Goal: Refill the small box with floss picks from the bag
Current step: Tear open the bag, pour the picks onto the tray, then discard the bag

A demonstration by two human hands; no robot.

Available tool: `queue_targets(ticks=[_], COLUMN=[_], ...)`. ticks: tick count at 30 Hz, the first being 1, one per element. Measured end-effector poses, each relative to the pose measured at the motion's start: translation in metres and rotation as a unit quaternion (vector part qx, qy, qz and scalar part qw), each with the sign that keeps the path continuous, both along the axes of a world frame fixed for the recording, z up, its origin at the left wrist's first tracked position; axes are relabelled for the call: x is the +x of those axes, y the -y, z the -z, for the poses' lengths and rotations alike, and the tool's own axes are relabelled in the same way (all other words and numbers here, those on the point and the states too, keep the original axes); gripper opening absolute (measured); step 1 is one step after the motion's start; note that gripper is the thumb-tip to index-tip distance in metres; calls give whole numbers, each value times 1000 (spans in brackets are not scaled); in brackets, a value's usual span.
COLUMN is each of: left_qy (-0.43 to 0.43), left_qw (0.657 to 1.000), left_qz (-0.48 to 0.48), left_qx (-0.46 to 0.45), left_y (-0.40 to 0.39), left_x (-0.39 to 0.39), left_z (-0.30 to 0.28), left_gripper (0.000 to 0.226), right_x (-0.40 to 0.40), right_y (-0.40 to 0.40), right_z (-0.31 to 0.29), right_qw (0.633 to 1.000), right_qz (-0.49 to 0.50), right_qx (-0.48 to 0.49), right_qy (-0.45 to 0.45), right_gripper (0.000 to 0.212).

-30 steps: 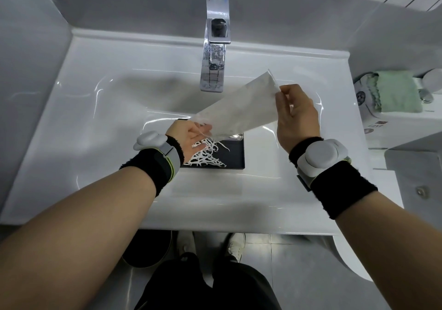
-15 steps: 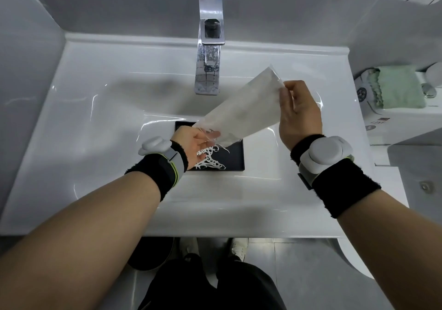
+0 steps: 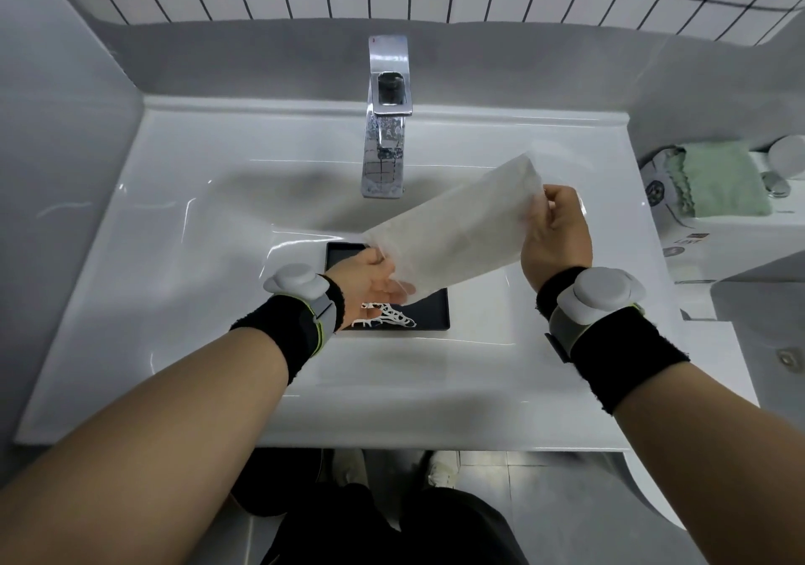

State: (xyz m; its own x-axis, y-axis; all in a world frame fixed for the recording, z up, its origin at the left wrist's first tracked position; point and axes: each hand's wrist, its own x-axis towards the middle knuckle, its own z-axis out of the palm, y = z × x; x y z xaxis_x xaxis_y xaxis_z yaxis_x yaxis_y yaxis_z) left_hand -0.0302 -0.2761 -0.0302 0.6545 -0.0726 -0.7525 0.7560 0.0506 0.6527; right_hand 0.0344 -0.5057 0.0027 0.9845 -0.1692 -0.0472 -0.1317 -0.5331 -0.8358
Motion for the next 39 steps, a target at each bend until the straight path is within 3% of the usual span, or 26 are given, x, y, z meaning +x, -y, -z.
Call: queue_targets(ticks=[6,11,17,20,24,28,30,35,39], left_qy=[74,105,126,132,139,148,146,137,155], left_qw=[987,975,921,889,883,881,884,868,854], left_qz=[36,28,73,47,-29,-129,-166,-136,-174], left_qx=[138,193,362,435,447,431,412,457,465], left_y=[-1,-4,-13,-18,-25,-36,-42,-69,-96], left_x=[-9,-31,-53,-70,-96,-122,-137,-182,-229], left_z=[-24,-46,-71,-80,-91,-102,-109,-123,-132], left_gripper=[18,17,23,25,15,41,53,47,43], right_x=[-18,-41,-69,-80,-93,-107,-114,-131,-156], right_y=[7,11,12,5,-10,-23,-29,-59,-97], right_z=[0,7,19,25,30,35,32,14,-1], right_qw=[998,990,974,969,960,953,953,948,950], right_qz=[10,-31,-65,-105,-164,-205,-218,-266,-280], right_qx=[9,-28,-30,-15,-5,14,22,17,-7], right_qy=[-62,-135,-214,-225,-226,-220,-209,-171,-138], right_gripper=[33,48,41,30,30,40,34,22,26])
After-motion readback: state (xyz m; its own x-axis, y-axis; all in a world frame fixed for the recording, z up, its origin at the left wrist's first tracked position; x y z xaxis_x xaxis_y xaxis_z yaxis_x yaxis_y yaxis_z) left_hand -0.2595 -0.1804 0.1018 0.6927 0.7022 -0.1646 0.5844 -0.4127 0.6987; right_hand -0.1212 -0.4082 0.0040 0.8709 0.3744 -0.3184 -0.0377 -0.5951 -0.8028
